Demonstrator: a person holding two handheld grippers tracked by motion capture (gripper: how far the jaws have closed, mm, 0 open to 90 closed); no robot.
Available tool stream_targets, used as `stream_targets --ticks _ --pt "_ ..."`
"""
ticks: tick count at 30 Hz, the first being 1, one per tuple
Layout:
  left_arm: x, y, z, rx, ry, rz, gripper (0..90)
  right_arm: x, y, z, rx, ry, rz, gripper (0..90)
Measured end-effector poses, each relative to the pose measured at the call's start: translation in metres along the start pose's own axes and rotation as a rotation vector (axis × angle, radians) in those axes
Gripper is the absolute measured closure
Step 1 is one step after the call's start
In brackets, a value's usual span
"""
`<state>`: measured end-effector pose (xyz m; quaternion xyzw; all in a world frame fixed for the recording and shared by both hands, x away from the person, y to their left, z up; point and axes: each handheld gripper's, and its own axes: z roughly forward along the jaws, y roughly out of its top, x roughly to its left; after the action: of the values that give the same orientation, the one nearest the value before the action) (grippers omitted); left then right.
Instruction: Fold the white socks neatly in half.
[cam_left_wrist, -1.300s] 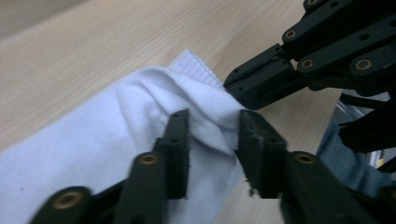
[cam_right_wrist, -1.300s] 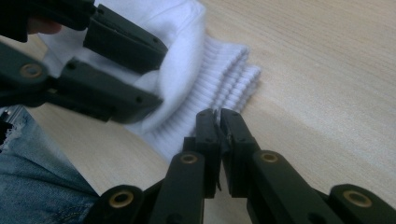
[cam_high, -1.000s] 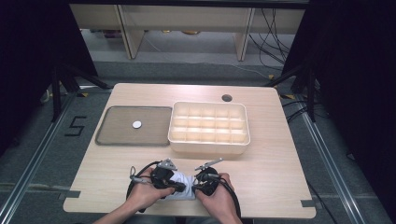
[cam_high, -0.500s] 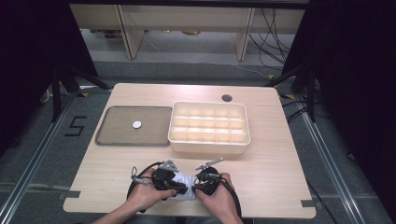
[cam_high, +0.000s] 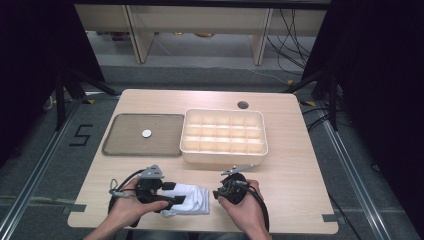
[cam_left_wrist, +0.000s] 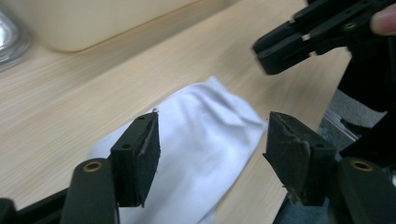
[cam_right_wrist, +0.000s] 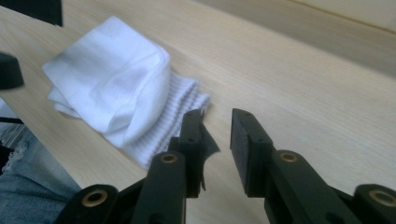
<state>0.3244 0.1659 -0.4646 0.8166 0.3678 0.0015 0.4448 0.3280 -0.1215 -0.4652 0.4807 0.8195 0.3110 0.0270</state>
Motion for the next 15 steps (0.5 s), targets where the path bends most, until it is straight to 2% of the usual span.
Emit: stream_targets --ticks 1,3,4,5,6,7,11,15 --pt "0.004 -0.002 -0.005 -0.002 0.021 -0.015 34.1 -0.001 -0.001 -0.002 -0.003 0.001 0.005 73.9" --pt "0.013 -0.006 -0.014 -0.015 0.029 -0.037 34.1 -0.001 -0.002 -0.006 -0.011 -0.014 0.009 73.3" --pt "0.018 -0.009 -0.022 -0.028 0.053 -0.048 35.4 -0.002 -0.003 -0.009 -0.021 -0.004 0.009 73.1" --pt "0.021 -0.011 -0.026 -0.024 0.053 -0.048 36.5 -0.002 -0.004 -0.011 -0.028 -0.017 0.014 73.1" --pt "0.021 -0.011 -0.026 -0.024 0.053 -0.048 37.2 -0.003 -0.004 -0.012 -0.017 -0.008 0.016 73.1" --pt "0.023 -0.013 -0.031 -0.036 0.083 -0.048 37.6 -0.004 -0.005 -0.012 -0.026 -0.004 0.022 73.0" --pt "0.028 -0.014 -0.037 -0.038 0.083 -0.061 38.1 -0.005 -0.008 -0.013 -0.028 0.001 0.029 71.8" --pt "0.032 -0.017 -0.039 -0.050 0.101 -0.092 38.2 -0.006 -0.011 -0.013 -0.047 -0.001 0.038 70.3"
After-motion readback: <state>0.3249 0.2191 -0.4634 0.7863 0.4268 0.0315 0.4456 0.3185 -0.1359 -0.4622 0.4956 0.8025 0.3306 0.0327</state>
